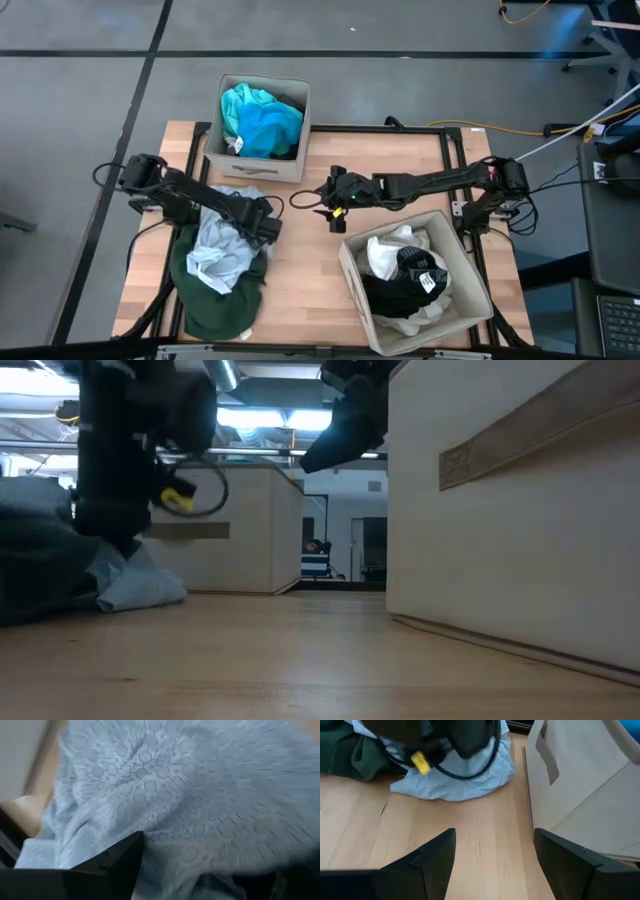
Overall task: Sort clothes
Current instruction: Put the light blue polo shirt into the top white laundry bin
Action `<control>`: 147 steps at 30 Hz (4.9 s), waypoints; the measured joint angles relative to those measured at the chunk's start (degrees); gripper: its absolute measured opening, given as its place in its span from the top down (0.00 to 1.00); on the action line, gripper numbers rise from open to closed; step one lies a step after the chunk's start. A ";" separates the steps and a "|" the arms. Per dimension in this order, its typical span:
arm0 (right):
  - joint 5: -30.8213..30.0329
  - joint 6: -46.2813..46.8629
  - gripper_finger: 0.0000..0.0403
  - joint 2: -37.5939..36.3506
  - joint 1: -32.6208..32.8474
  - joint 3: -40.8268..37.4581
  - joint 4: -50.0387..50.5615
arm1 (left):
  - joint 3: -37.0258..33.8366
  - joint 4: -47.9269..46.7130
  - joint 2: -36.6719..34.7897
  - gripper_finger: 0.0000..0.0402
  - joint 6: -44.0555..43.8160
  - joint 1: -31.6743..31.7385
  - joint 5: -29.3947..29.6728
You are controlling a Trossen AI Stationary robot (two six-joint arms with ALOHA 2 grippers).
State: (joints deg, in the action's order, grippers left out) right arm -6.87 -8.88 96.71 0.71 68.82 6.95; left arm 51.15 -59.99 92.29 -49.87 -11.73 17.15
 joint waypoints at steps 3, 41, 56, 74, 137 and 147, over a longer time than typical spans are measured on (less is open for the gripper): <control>0.00 0.02 0.33 0.00 0.00 -0.06 -0.07 | -5.22 3.66 -0.07 0.38 1.60 2.59 -1.08; 0.16 1.55 0.33 0.00 0.07 -4.81 -4.09 | 5.65 13.89 -15.99 0.99 10.12 -2.96 10.36; 0.13 1.55 0.33 -0.04 0.07 -4.74 -4.29 | 25.53 20.66 -26.96 0.99 40.26 -1.91 27.40; 0.81 2.40 0.33 -0.44 0.06 -4.33 -12.21 | 35.33 93.64 -28.57 0.99 122.15 13.33 17.59; -8.96 6.24 0.33 -9.42 0.07 -4.20 -2.93 | 20.60 16.41 -7.41 0.99 55.86 60.03 -7.98; -8.92 7.15 0.33 -9.42 0.07 -4.20 -2.35 | 11.31 25.32 5.91 0.97 54.58 59.47 -8.27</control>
State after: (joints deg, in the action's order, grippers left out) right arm -15.79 -1.74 87.29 0.78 64.62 4.60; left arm 62.46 -34.67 98.20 4.71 47.75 8.87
